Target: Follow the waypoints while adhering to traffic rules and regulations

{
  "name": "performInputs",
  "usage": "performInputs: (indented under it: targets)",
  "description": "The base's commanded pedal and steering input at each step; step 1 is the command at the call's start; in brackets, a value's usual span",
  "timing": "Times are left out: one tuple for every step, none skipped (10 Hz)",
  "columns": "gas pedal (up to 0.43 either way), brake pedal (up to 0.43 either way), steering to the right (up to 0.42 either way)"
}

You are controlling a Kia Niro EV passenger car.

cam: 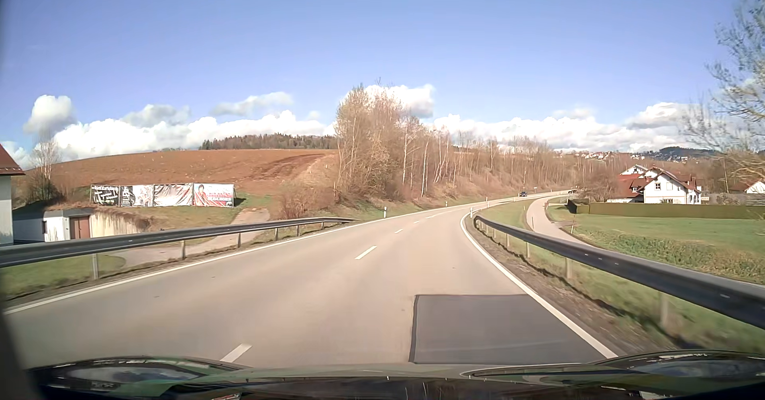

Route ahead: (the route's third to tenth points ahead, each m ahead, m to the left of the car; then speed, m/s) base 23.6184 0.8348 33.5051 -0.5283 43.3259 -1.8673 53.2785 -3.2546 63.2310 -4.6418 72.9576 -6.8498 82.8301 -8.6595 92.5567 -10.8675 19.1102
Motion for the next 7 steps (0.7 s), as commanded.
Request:
performInputs:
  targets:
    - [0.047,0.000,0.011]
    - [0.047,0.000,0.010]
    - [0.047,0.000,0.011]
    - [0.047,0.000,0.011]
    - [0.059,0.000,0.011]
    - [0.059,0.000,0.011]
    - [0.059,0.000,0.012]
